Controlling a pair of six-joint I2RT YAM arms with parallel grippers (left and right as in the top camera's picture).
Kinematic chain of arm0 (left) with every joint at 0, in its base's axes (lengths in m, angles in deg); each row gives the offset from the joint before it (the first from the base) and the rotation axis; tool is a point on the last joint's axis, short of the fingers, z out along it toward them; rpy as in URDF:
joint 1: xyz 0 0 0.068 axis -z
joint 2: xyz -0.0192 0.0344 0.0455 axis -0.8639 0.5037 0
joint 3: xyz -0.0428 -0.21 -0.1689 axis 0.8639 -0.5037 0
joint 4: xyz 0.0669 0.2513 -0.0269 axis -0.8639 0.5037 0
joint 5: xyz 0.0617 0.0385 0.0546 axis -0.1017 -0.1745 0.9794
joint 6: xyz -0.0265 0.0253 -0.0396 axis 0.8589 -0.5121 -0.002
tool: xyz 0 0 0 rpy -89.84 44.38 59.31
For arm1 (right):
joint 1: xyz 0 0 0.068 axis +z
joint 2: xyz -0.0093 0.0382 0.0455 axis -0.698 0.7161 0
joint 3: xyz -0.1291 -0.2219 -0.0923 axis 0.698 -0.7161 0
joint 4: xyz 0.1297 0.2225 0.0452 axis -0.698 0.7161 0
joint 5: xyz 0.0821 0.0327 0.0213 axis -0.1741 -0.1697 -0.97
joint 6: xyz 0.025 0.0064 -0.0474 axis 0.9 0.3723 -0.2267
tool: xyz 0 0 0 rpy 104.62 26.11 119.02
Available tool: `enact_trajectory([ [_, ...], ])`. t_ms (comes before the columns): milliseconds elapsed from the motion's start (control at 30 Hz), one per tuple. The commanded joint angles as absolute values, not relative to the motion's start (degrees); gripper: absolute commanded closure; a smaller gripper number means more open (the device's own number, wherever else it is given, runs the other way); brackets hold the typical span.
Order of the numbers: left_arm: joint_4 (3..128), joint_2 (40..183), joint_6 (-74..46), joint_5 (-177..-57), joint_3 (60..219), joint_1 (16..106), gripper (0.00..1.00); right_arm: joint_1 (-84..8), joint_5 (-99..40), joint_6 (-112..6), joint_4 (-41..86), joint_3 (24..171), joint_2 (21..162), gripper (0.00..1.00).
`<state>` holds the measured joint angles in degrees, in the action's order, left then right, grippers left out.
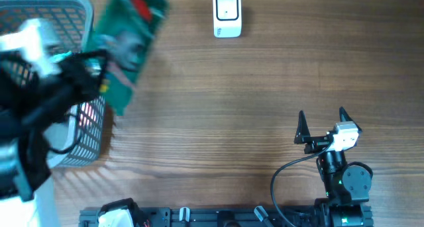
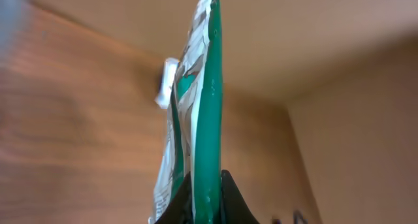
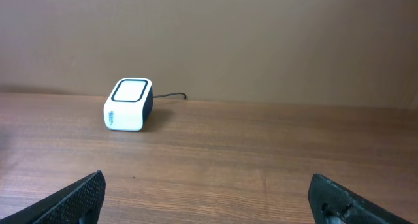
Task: Scan the item barcode
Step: 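Lift the green 3M pack out and place it on the table, then reach the left gripper into the basket and grasp the green-capped jar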
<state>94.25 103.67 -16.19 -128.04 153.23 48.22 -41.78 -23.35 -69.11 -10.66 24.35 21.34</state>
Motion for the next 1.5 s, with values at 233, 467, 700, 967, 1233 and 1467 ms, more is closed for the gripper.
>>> enact_trajectory([
  [233,84.5,127.4,-29.7,-130.3,134.8,81.5,0.96,-41.8,-24.2,-69.8,-10.8,24.2,21.0,0.0],
  [467,80.5,141.7,-29.5,-124.2,133.6,84.5,0.28,-41.8,-24.2,-69.8,-10.8,24.2,21.0,0.0],
  [700,91.6,127.1,-23.9,-99.1,150.4,76.9,0.0,-41.8,-24.2,-69.8,-10.8,24.2,21.0,0.0],
  [967,91.2,109.8,-0.4,-75.8,154.4,50.4,0.0,-41.8,-24.2,-69.8,-10.8,24.2,21.0,0.0],
  [1233,100.5,127.6,17.3,-76.2,154.4,27.0,0.0,-41.8,-24.2,-69.8,-10.8,24.2,21.0,0.0],
  [1467,102.3,146.8,17.6,-76.5,154.4,27.0,0.0,-41.8,-24.2,-69.8,-10.8,24.2,21.0,0.0],
])
